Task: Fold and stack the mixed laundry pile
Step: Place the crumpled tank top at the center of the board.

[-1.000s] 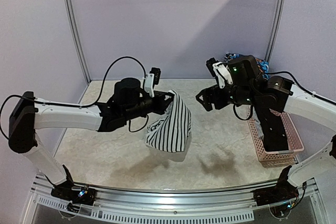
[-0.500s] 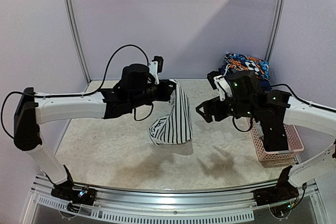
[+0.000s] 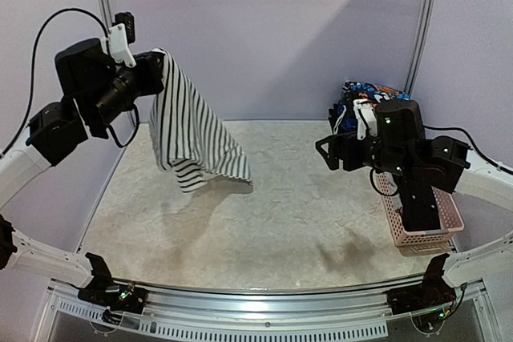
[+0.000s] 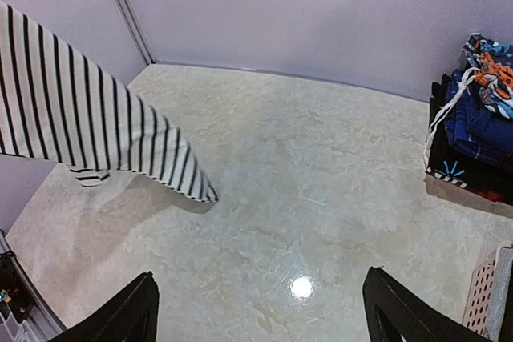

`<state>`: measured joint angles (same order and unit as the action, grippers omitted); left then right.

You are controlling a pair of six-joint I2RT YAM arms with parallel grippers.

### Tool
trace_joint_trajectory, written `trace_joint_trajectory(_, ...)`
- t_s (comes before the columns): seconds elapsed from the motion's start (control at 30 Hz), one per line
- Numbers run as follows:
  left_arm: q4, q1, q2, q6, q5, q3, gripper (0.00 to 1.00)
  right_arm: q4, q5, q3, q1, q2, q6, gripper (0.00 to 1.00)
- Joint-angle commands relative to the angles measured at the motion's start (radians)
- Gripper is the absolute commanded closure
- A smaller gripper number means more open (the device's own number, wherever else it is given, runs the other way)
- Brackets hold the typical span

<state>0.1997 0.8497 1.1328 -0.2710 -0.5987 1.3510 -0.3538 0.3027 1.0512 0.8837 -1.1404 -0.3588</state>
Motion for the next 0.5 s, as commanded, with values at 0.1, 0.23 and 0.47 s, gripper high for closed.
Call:
trace_joint_trajectory(0.1, 0.197, 0.020, 0.234, 0.009, 0.181, 0.151, 1.00, -0.043, 0.138, -0.037, 0.006, 0.078, -0.059, 0.11)
trace_joint_trajectory(0.23, 0.180, 0.039, 0.451, -0.065, 0.414, 0.220, 1.00, -0.083, 0.206, -0.053, 0.006, 0.100, -0.097, 0.11)
trace_joint_trajectory(0.47, 0.065, 0.066, 0.892, -0.208, 0.734, 0.323, 1.00, -0.085, 0.287, -0.132, 0.006, 0.143, -0.146, 0.10)
